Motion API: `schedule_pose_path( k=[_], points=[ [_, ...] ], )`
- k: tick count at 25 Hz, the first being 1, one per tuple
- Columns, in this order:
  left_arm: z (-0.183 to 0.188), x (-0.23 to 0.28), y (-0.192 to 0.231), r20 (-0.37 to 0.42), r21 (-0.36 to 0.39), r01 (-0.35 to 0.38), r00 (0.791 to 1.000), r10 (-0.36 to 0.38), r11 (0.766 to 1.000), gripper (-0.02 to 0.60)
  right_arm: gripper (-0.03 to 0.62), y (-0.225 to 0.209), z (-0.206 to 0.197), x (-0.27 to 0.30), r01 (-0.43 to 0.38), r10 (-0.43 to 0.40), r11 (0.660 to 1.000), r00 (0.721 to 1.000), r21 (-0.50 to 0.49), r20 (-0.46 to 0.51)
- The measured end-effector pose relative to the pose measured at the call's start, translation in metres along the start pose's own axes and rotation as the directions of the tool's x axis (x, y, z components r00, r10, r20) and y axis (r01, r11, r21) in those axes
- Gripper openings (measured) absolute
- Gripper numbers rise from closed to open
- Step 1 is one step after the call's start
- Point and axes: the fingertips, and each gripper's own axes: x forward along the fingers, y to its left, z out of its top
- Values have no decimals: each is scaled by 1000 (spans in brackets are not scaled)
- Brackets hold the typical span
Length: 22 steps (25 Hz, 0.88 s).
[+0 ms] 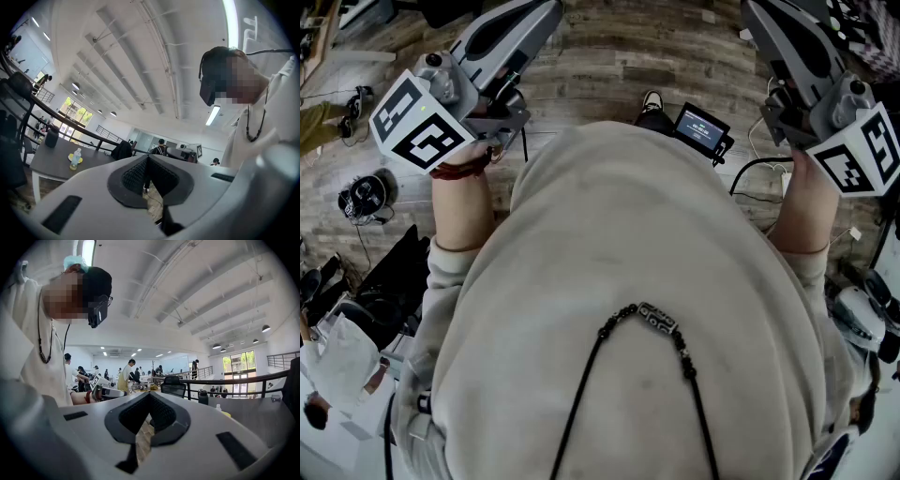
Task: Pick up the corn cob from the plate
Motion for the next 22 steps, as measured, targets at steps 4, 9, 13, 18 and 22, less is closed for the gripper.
schedule_pose_path(
  k=[4, 9, 13, 18, 22],
  points=[
    [5, -1, -1, 14, 1, 2, 1000, -3, 1000, -3, 15, -3, -6, 7, -7, 7, 1000, 1000, -14, -16],
    [10, 2, -3, 39, 5, 12, 999, -12, 1000, -3, 15, -10, -9, 10, -13, 13, 1000, 1000, 16, -15],
    [9, 1, -2, 57, -7, 4, 998, -4, 1000, -3, 15, -15, -11, 6, -26, 24, 997, 999, 79, 22],
    [3, -15, -6, 133, -37, -71, 988, 76, 997, 0, 16, -12, -14, -15, -24, 14, 994, 996, 108, 89],
    [7, -24, -4, 215, -18, -102, 971, 103, 995, 0, 16, -11, -17, -19, -40, 28, 994, 992, 106, 120]
  ],
)
